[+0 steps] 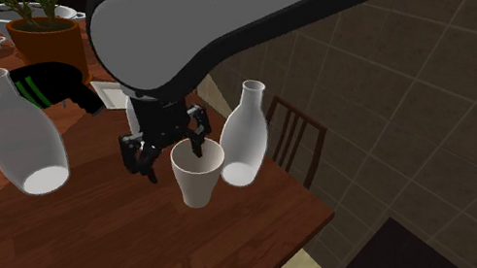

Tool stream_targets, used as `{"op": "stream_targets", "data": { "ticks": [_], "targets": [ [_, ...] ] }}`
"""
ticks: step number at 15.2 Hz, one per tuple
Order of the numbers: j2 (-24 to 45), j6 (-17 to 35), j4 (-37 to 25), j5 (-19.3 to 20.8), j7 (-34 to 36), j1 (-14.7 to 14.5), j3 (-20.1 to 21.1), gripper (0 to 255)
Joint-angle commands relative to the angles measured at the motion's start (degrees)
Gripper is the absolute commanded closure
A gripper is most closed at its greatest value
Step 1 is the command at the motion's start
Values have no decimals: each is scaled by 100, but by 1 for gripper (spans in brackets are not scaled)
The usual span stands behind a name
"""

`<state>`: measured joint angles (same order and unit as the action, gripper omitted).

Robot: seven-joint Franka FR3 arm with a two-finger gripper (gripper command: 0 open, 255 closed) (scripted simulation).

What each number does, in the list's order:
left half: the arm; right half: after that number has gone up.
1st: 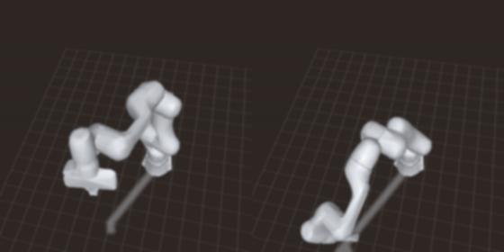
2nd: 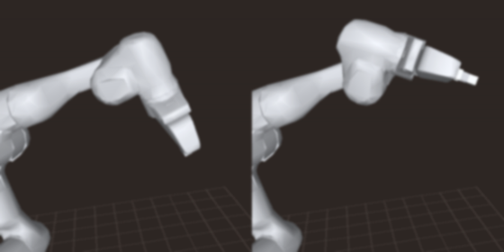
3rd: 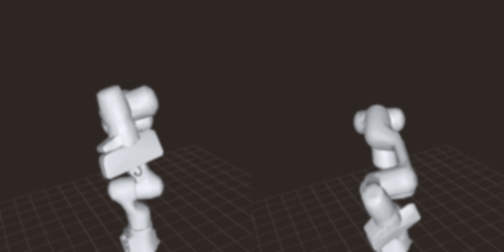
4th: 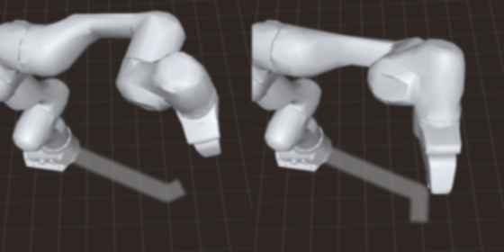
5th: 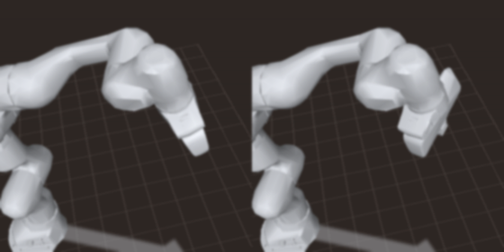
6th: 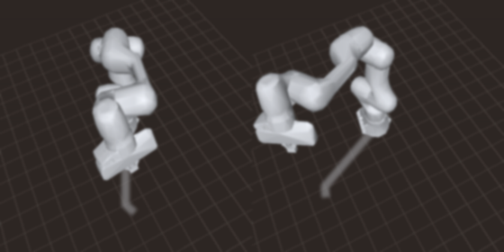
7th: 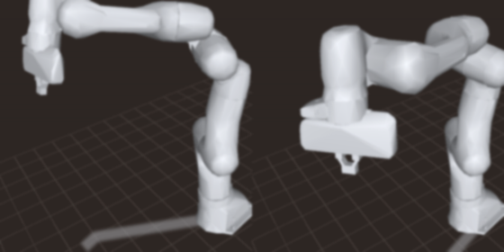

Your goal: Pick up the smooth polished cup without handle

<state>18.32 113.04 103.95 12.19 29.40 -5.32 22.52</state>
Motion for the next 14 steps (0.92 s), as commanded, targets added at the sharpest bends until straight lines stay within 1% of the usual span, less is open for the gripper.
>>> {"op": "stream_targets", "data": {
  "ticks": [1,2,11,14],
  "targets": [
    [24,48,24,13,11,-3,-4,0],
    [27,55,29,14,19,-7,-3,255],
    [24,48,24,13,11,-3,-4,255],
    [-72,-147,-86,-39,-33,7,14,255]
  ]
}}
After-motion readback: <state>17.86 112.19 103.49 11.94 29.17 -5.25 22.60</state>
